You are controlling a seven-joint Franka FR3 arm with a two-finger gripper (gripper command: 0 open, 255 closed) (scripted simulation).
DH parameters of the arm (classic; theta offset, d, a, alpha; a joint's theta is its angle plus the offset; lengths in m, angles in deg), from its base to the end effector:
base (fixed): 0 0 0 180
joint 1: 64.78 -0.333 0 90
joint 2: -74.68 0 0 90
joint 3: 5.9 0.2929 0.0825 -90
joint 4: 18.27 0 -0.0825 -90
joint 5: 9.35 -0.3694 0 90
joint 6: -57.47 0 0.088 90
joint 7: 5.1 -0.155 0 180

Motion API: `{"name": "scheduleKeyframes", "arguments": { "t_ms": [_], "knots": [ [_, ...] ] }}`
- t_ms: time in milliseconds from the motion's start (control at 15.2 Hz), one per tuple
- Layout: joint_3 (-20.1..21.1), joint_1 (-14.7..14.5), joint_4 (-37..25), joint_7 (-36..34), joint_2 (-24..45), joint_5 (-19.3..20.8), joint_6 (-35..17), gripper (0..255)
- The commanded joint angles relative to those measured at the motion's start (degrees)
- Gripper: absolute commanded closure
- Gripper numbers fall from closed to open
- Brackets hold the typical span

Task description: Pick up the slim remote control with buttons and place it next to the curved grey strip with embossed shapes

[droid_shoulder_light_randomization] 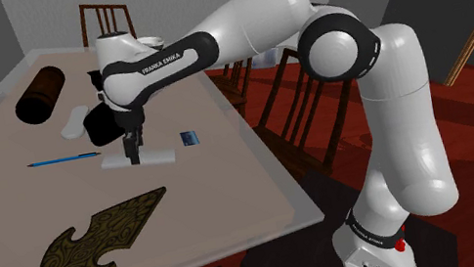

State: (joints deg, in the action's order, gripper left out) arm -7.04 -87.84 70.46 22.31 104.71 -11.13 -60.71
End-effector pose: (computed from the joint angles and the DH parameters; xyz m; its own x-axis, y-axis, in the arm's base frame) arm 0.6181 0.2533 0.2841 0.6609 0.7505 -0.0010 0.7503 -0.6608 -0.0200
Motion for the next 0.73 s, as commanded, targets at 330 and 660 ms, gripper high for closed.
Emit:
{"name": "scheduleKeyframes", "arguments": {
  "t_ms": [330,660],
  "knots": [
    [-0.05,0.02,-2.87,-0.09,-2.35,0.09,5.23,0],
    [-0.05,0.02,-2.86,-0.09,-2.35,0.09,5.22,0]
  ]
}}
